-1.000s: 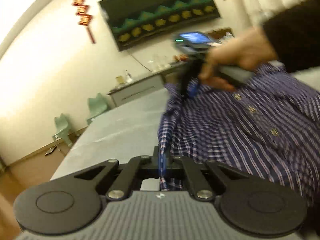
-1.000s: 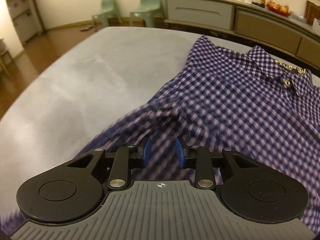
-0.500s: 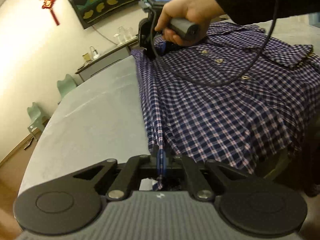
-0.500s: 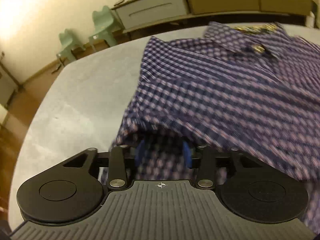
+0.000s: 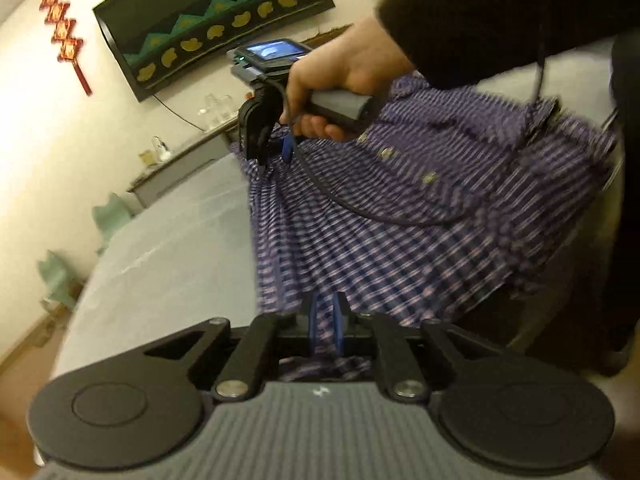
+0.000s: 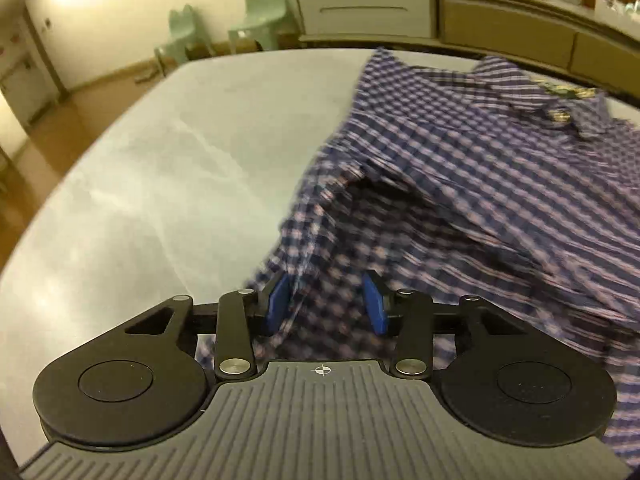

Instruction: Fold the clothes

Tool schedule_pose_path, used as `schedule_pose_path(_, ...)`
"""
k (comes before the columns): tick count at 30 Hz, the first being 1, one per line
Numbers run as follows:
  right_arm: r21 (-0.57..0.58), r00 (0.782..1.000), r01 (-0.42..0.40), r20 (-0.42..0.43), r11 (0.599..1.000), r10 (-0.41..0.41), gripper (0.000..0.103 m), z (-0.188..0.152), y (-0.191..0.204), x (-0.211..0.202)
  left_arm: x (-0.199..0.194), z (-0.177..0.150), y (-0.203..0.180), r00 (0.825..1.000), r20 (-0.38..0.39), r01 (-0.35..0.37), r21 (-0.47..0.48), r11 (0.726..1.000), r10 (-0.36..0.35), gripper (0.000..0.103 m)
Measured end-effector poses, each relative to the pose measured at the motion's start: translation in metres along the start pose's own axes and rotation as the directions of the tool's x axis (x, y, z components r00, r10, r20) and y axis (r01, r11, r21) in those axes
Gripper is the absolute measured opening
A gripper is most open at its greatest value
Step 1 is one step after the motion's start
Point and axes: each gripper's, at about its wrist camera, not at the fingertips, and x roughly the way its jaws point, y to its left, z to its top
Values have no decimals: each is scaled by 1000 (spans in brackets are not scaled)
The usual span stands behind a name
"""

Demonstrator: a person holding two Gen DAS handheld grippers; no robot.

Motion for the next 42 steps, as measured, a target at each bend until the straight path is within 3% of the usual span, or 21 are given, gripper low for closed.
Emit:
schedule_pose_path(4,-52,995,-60,80,997,64,61,-18,-30,-66,-9,14,36,993,81,100,-218,971,-84,11)
schedule_pose_path(6,-38,990,-18,138,999,23,76,-28,-66,-102,-8,26,59,988,124,124,-309,943,-89,13)
schedule_pose_path(7,-30,986,4,166,1000,2,79,-33,-84,-120,-4,32,70,988,133,122,-344,931,-80,14)
schedule_pose_path(10,137,961,120,232,983,-150,81,-52,-173,-159,23,40,93,997,81,53,-412,909,-22,19)
schedule_pose_path(12,279,938,189,233,942,-257,81,-78,-233,-176,42,35,97,999,21,41,-446,894,-36,24)
schedule_pose_path(14,393,924,219,211,893,-320,81,-109,-283,-187,57,28,94,996,-51,42,-455,890,-72,29)
schedule_pose_path(16,504,933,244,111,829,-342,80,-117,-311,-185,65,21,81,991,-112,12,-438,899,-68,30)
schedule_pose_path(17,515,942,178,157,838,-296,80,-117,-314,-188,67,17,73,987,-145,-5,-425,905,-63,26)
schedule_pose_path(18,522,947,109,205,846,-248,81,-118,-317,-191,69,15,68,984,-166,-4,-411,911,-71,15)
schedule_pose_path(19,523,952,50,233,851,-199,82,-116,-317,-193,67,15,62,983,-171,-2,-391,920,-71,12)
schedule_pose_path(20,527,954,42,232,849,-191,82,-114,-317,-192,64,16,54,983,-175,-8,-364,932,-60,12)
schedule_pose_path(24,557,954,41,224,830,-198,84,-113,-323,-193,49,21,25,982,-185,-17,-223,975,-25,11)
schedule_pose_path(28,610,931,170,157,774,-328,89,-124,-358,-199,35,30,22,983,-183,2,-164,987,-32,15)
schedule_pose_path(30,614,936,189,123,766,-329,89,-127,-373,-191,28,43,29,988,-152,-12,-178,984,-16,16)
schedule_pose_path(32,619,952,155,116,770,-285,89,-131,-383,-180,25,62,35,994,-113,-16,-188,982,-5,16)
schedule_pose_path(34,588,957,121,144,800,-250,88,-130,-382,-172,32,88,28,997,-67,32,-169,985,-43,20)
schedule_pose_path(37,519,958,115,167,847,-233,81,-123,-376,-161,43,128,17,995,1,102,-136,985,-102,40)
schedule_pose_path(38,504,964,99,164,858,-208,70,-121,-374,-158,47,142,14,992,23,124,-124,984,-122,51)
schedule_pose_path(39,490,970,83,161,868,-183,38,-119,-372,-155,53,155,5,990,45,140,-92,986,-137,57)
schedule_pose_path(40,475,975,66,157,877,-158,22,-116,-370,-153,62,170,-10,987,63,148,-31,988,-146,60)
schedule_pose_path(42,506,979,26,162,862,-124,10,-115,-373,-155,86,197,-43,982,90,156,100,983,-165,69)
